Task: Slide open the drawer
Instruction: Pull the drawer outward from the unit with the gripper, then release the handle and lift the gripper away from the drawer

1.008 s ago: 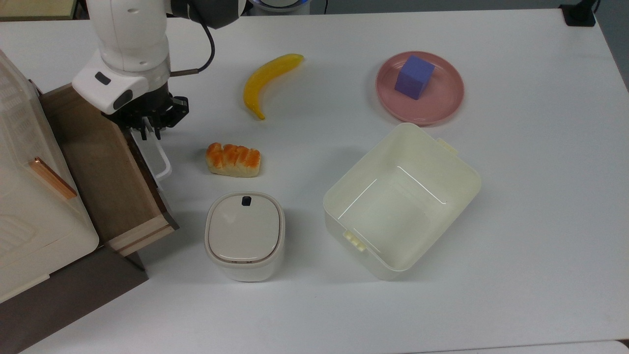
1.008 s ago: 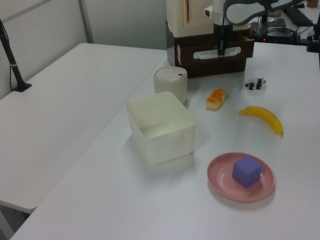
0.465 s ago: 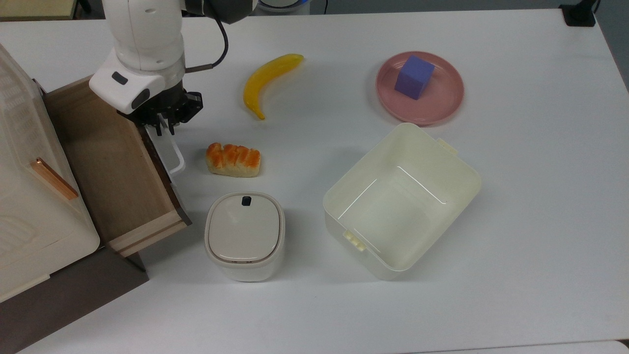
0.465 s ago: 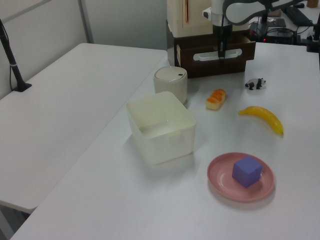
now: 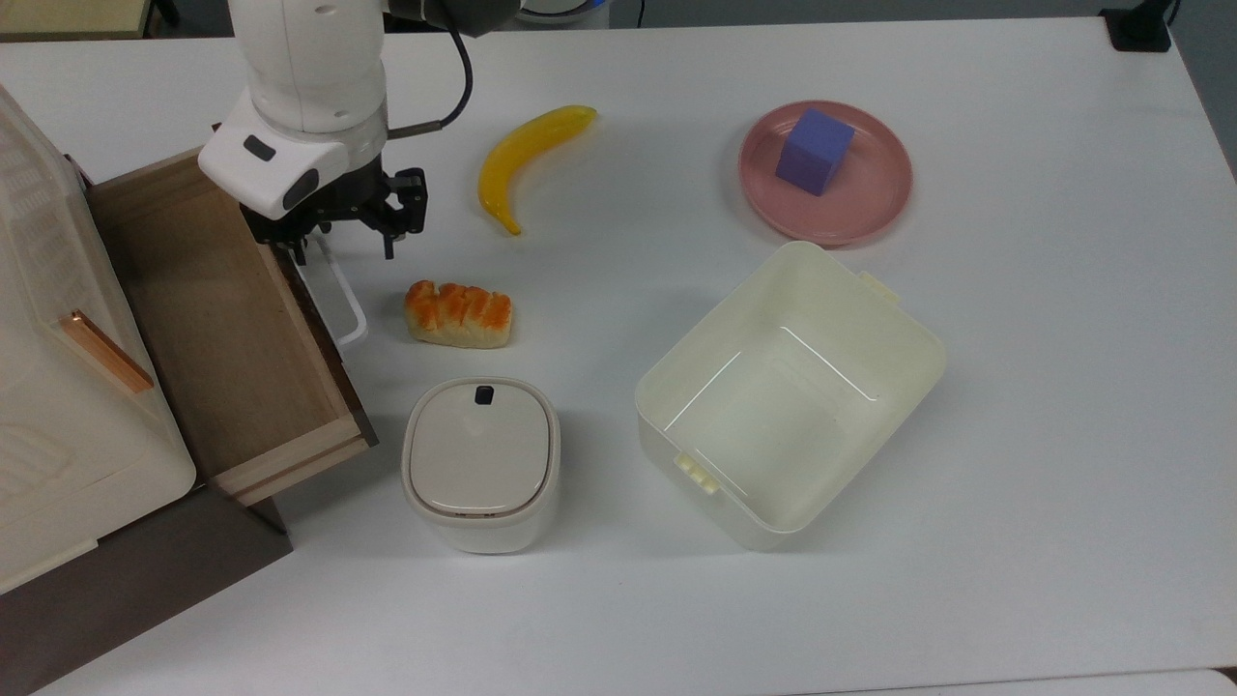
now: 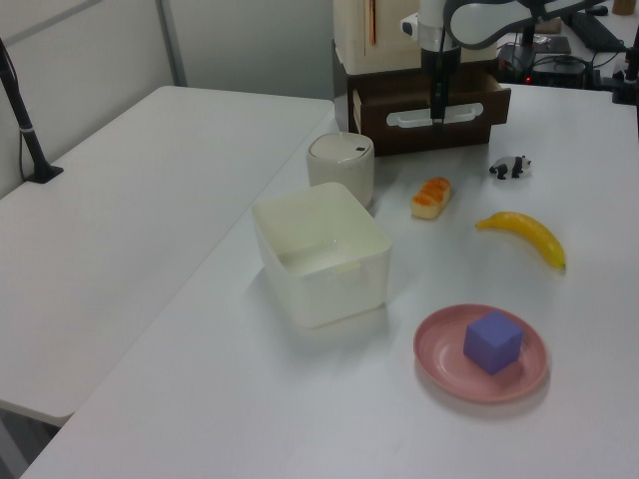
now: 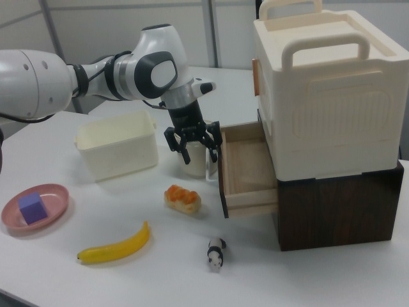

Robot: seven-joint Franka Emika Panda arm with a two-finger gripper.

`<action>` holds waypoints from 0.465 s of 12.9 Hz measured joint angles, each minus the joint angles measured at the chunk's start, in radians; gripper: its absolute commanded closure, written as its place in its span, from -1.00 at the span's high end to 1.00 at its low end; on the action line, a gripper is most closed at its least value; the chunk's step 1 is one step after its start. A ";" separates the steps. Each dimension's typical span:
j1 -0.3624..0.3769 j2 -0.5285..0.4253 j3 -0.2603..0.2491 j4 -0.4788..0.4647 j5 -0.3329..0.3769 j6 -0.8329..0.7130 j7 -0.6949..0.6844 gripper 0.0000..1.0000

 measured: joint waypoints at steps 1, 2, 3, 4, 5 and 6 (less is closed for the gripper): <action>0.000 0.000 0.000 0.000 0.000 0.000 0.000 1.00; -0.001 0.000 0.000 0.000 0.000 0.000 0.001 1.00; -0.001 -0.001 0.000 0.000 0.000 0.000 0.001 1.00; -0.001 -0.001 0.000 0.000 0.000 0.000 0.001 1.00; -0.001 -0.003 0.000 0.000 0.000 0.000 0.002 1.00; -0.001 -0.007 0.000 0.000 0.000 0.000 0.003 1.00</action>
